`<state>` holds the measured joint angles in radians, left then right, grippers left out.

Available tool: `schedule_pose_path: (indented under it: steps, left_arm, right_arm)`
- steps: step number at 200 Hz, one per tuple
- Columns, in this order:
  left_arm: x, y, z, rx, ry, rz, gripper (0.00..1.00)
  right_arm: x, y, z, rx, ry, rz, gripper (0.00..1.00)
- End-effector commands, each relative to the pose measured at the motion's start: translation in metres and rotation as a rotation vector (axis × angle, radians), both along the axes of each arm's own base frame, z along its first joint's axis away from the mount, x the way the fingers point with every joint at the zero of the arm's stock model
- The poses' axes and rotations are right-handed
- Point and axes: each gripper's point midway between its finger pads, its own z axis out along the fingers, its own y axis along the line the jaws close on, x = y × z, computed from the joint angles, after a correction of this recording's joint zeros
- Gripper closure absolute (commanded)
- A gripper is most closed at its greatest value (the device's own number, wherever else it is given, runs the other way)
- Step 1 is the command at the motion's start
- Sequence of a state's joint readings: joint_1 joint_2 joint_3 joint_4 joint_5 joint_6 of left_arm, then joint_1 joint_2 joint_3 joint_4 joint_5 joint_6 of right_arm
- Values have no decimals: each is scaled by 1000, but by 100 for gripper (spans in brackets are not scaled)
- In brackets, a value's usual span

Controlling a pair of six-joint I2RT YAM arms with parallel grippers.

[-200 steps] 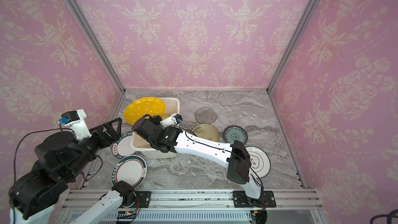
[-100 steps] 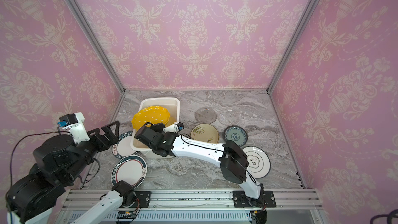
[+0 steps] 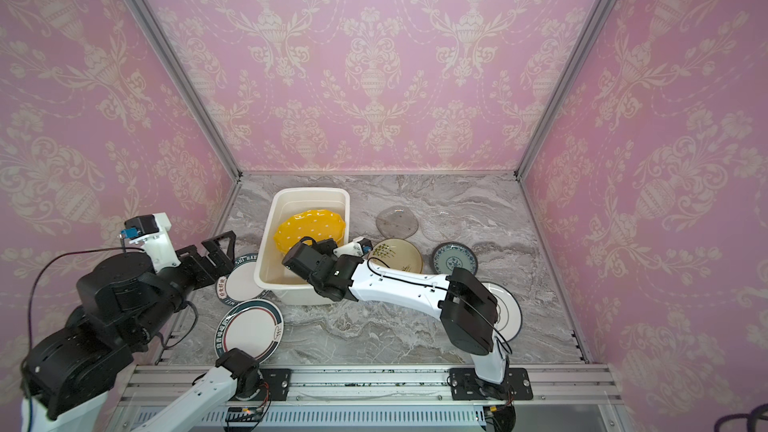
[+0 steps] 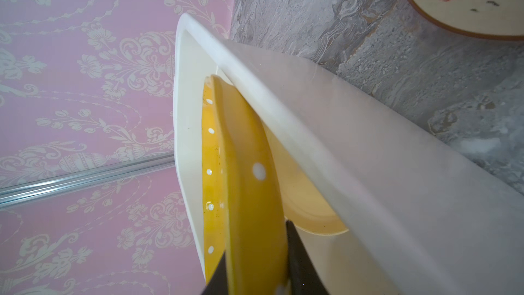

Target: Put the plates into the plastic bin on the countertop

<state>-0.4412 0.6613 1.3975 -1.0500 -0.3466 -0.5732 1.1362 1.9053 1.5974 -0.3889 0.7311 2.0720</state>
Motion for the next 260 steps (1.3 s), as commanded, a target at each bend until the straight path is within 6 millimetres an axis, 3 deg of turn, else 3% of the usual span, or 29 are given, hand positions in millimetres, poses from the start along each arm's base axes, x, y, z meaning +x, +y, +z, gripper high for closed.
schedule_pose_path:
  steps: [1, 70, 129, 195, 260]
  left_arm:
    - [1, 4, -7, 43, 26, 16, 1]
    - [11, -2, -8, 59, 45, 4, 1]
    - [12, -3, -11, 76, 59, -3, 1]
    - [6, 4, -8, 100, 53, 10, 1]
    - [5, 4, -11, 100, 58, 10, 1]
  right_arm:
    - [16, -21, 49, 126, -79, -65, 92]
    - [44, -39, 45, 43, -34, 29, 92]
    - [61, -9, 42, -31, -6, 145, 91]
    - [61, 21, 30, -74, 19, 218, 91]
    - [51, 12, 17, -118, 48, 243, 91]
